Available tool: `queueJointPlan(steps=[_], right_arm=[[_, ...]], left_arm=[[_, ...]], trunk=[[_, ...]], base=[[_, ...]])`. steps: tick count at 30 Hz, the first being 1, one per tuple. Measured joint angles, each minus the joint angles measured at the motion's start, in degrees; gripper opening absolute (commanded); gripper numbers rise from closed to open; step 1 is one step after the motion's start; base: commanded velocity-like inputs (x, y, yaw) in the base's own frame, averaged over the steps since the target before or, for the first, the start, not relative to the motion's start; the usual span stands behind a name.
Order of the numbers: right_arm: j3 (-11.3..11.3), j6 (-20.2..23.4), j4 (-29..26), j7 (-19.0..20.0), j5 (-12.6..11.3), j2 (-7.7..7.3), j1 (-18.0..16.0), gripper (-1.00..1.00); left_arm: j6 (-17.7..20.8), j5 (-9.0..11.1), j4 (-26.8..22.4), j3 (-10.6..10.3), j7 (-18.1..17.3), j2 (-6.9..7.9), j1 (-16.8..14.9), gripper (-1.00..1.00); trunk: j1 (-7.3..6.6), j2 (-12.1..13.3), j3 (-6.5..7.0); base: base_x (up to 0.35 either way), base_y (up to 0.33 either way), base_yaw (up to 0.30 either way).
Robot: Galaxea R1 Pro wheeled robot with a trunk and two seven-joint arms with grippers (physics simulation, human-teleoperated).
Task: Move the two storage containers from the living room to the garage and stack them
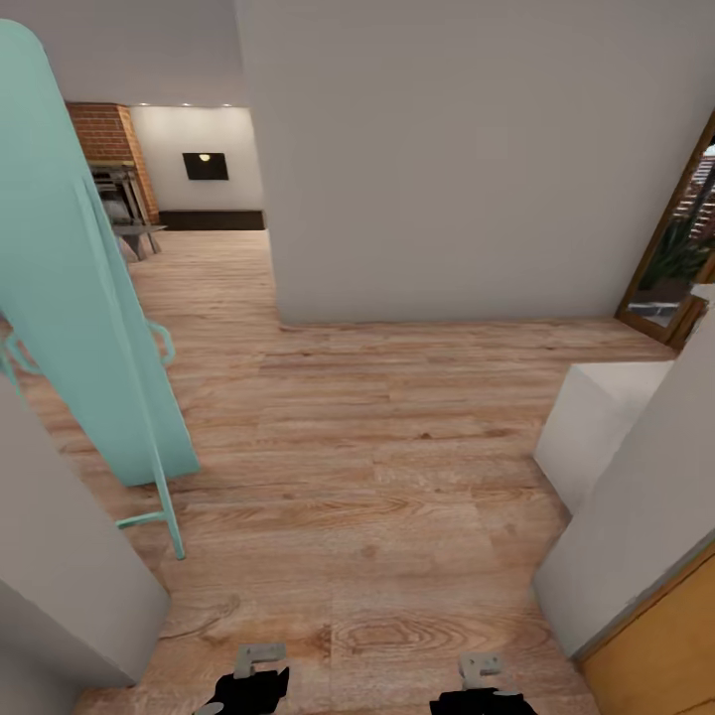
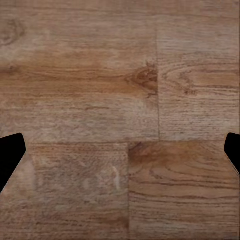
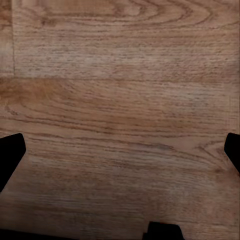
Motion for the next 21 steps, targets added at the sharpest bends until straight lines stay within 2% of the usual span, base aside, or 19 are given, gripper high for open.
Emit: queueJointPlan(steps=[21], right_arm=[[-0.10, 0.03, -0.01, 0.04, -0.15, -0.09, 0.00, 1.00]], left_arm=[[0.00, -0.01, 0.01, -0.01, 0.00, 0.00, 0.00, 1.00]], trunk=[[0.00, 0.00, 0.16]], base=[[0.344, 0.000, 0.031]])
